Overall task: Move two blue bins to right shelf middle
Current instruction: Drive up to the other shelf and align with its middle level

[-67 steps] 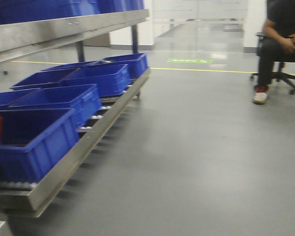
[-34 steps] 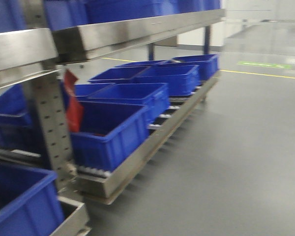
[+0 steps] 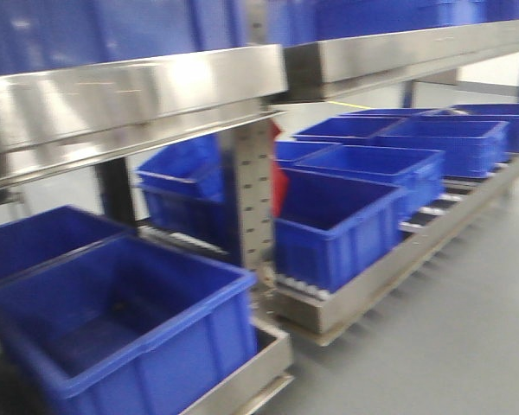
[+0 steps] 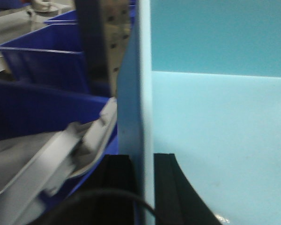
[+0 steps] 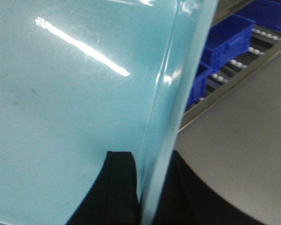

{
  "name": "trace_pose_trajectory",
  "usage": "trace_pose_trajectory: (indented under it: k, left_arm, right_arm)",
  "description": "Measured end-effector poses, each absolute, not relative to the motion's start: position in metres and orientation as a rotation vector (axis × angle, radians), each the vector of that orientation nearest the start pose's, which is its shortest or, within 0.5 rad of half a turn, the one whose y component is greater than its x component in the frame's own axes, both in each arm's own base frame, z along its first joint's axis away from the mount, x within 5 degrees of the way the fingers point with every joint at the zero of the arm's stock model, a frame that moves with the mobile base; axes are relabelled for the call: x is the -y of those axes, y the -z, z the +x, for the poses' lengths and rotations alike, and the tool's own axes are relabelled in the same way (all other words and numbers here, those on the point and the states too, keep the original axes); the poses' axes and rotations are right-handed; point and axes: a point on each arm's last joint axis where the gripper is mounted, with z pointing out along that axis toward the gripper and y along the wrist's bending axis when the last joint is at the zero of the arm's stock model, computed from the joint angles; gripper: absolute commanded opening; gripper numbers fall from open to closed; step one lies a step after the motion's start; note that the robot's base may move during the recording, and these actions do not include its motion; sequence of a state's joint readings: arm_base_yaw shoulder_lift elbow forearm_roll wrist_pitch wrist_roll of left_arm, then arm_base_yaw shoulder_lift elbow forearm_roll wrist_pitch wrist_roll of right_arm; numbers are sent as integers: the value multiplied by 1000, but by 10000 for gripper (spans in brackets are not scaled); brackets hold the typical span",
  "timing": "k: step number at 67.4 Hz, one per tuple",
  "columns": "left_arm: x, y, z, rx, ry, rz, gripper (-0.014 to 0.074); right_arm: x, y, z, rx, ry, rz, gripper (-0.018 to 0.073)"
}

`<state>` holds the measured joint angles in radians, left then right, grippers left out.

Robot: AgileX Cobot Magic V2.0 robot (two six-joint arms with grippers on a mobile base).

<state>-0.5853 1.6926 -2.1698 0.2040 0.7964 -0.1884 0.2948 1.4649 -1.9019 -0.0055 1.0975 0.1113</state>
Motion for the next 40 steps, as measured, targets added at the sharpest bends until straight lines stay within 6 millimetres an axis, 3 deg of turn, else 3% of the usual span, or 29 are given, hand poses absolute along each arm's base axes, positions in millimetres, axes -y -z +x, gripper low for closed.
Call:
trace_pose_trajectory:
  k: [40]
  left_arm:
    - [188, -531, 308, -1761, 320, 381, -111]
  right_arm:
    - [-85, -503, 278, -2145, -238, -195, -151]
